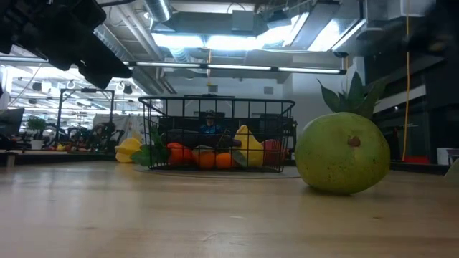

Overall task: Build produce basket
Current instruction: Put the orange tangerines into the wire basket

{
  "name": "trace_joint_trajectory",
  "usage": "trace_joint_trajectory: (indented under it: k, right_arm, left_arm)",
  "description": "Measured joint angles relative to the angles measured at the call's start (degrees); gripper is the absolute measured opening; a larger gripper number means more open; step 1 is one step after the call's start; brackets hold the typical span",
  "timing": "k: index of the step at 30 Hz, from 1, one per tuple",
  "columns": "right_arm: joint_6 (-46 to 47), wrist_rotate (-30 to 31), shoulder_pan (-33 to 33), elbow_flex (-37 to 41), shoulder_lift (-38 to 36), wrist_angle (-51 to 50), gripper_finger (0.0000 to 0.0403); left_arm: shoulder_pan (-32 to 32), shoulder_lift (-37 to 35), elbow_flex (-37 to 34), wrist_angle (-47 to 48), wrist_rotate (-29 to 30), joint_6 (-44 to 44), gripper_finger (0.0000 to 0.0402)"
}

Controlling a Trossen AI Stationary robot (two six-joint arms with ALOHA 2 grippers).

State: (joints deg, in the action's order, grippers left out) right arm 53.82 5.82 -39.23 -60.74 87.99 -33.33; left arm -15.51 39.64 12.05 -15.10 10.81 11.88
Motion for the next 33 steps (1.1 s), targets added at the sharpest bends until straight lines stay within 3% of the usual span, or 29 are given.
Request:
trace_joint_trajectory:
  k: [5, 12, 33]
  right_arm:
    - [0.02, 0.05, -5.18, 0.01, 5.81, -0.64, 0.0126]
    - [-0.11, 3.45, -6.57, 0.01, 10.12, 1.00, 0.0126]
    - [1.41, 9.61, -5.59, 0.01, 10.53, -0.97, 0.0126]
  left_arm:
    - [0.00, 0.00, 0.00, 0.07, -0.02, 0.00, 0.0213]
    - [0.00, 0.04, 0.00, 0.08, 0.00, -0.24, 0.0213]
    - [0.00, 0.04, 0.00, 0.12, 0.02, -0.45, 0.0213]
